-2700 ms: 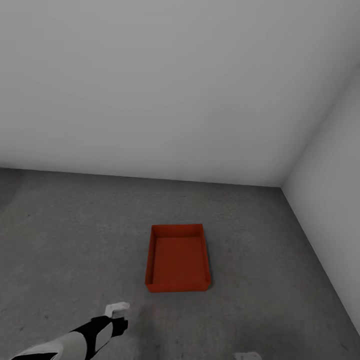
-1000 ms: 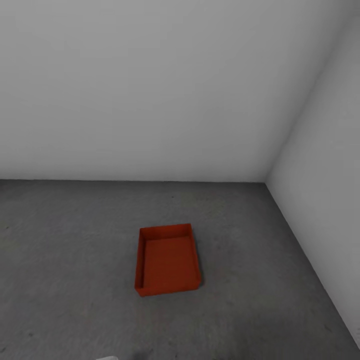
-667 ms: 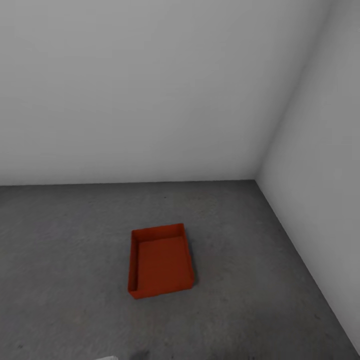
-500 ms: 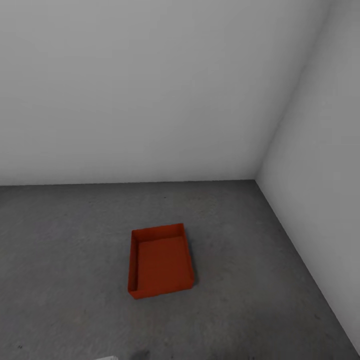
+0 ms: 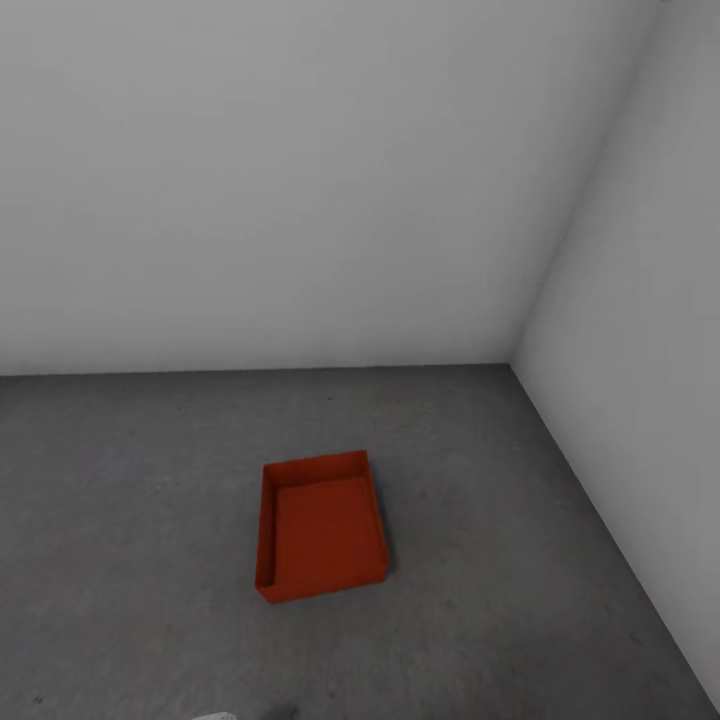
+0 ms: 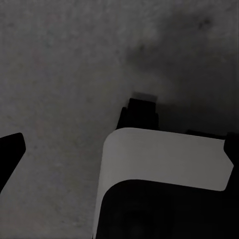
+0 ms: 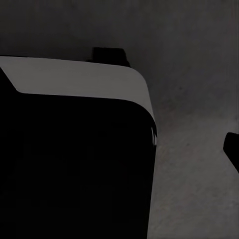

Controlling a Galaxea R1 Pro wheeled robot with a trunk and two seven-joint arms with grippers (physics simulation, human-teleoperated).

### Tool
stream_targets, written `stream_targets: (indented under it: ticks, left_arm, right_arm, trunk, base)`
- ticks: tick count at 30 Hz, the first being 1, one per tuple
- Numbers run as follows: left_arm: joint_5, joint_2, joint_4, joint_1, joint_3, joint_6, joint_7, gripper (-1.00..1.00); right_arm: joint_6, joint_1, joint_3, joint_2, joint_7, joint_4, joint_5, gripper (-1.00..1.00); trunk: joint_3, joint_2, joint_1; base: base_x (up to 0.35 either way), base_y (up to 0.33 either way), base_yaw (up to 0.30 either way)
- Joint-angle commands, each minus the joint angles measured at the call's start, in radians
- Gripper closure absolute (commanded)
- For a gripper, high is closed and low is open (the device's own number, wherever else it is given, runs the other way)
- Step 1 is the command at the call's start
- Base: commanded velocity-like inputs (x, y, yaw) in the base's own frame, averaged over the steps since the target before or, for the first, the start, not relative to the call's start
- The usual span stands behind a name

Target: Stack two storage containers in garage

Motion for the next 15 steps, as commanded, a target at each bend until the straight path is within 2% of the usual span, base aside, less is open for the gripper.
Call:
stream_targets:
  ticks: [1,15]
  left_arm:
    - [0.009,0.0,0.0,0.0,0.004,0.003,0.002,-1.0]
    - [0.009,0.0,0.0,0.0,0.004,0.003,0.002,-1.0]
  right_arm:
    - [-0.006,-0.001,0.008,0.001,-0.001,0.003,-0.01,-1.0]
    - [-0.004,-0.001,0.008,0.0,-0.001,0.003,-0.01,-1.0]
  trunk:
    - [0.001,0.0,0.0]
    - [0.023,0.0,0.0]
  base:
    - [0.0,0.0,0.0]
    - [0.0,0.0,0.0]
